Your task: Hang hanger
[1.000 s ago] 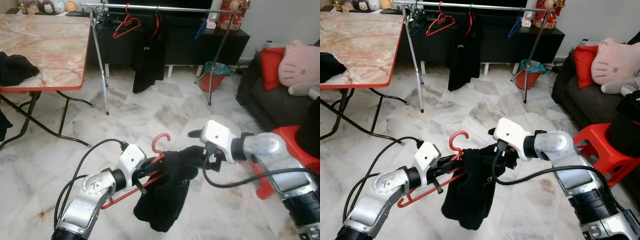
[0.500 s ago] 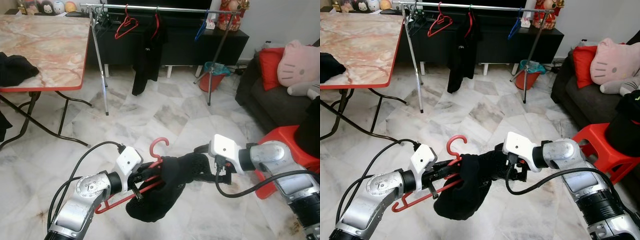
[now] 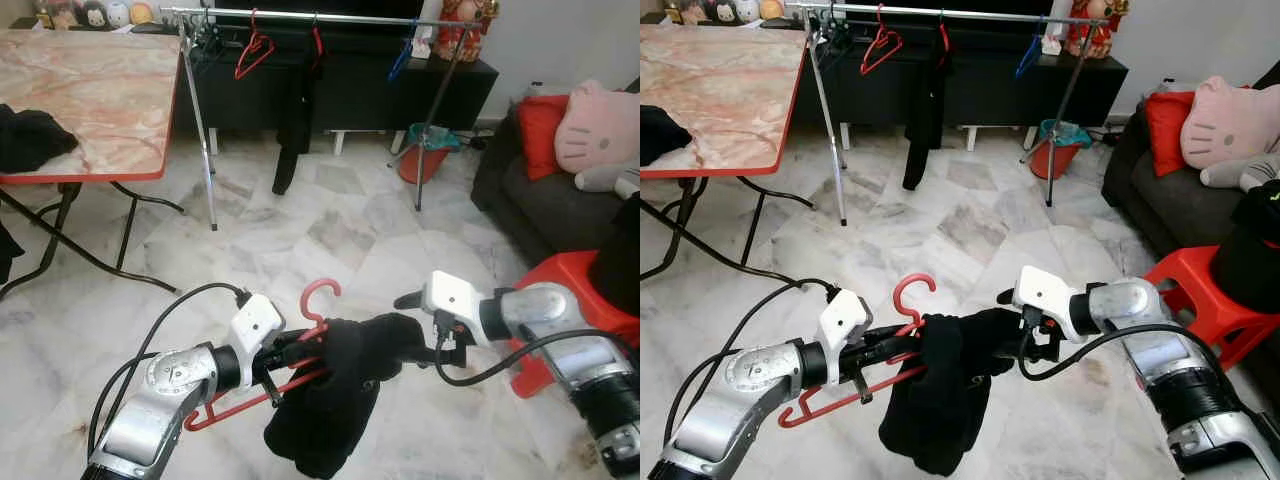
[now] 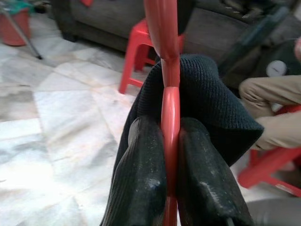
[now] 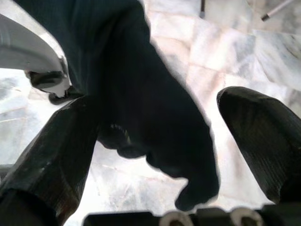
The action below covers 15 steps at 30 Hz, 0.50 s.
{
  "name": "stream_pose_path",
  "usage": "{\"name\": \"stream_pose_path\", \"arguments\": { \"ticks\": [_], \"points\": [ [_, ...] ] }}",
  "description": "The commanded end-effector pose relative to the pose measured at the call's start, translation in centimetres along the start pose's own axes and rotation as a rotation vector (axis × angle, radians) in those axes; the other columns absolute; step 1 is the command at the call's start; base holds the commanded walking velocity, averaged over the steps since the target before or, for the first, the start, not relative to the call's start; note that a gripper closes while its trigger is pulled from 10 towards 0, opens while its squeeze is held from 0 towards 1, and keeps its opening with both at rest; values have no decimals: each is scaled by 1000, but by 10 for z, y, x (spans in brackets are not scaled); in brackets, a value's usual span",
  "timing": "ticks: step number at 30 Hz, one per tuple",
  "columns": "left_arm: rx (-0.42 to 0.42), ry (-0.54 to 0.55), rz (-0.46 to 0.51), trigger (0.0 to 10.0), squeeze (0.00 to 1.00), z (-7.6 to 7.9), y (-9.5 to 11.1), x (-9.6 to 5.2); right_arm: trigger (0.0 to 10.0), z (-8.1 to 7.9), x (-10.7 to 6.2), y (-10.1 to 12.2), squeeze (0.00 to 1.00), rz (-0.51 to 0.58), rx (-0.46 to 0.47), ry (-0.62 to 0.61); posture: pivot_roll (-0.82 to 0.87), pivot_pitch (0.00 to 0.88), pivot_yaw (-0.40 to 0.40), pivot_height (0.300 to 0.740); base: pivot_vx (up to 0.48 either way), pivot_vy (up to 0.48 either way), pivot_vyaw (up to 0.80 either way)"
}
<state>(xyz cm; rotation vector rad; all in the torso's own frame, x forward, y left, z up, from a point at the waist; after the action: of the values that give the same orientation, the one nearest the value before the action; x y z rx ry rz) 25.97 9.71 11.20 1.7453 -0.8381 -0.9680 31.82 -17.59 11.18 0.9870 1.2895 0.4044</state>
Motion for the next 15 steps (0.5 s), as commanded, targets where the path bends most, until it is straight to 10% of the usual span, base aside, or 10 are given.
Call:
{"name": "stream_pose_path", "arguments": {
  "ticks": [1, 15],
  "points": [
    [8, -39, 58, 10000, 0, 6, 12, 2, 10000, 1, -2, 1, 0, 1, -5, 13, 84, 53, -140, 740, 0, 0, 0],
    [-3, -84, 52, 10000, 0, 12, 13, 5, 10000, -9, 8, 3, 0, 49, -14, 123, 93, 54, -142, 740, 0, 0, 0]
  ]
}}
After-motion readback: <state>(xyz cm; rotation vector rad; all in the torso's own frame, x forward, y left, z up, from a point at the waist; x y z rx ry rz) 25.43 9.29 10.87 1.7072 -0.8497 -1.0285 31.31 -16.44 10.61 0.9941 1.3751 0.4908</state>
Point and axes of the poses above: a point about 5 cm out from each wrist's last joint towards the gripper, its own x axis pointing out of the wrist towards the gripper, its own y axis along the axis of the wrist's last joint, z = x × y, the point moved 2 cm from there along x, pointing out of the wrist towards the gripper, and after that the axes turned 14 degrees about x, right-handed, at the moved point
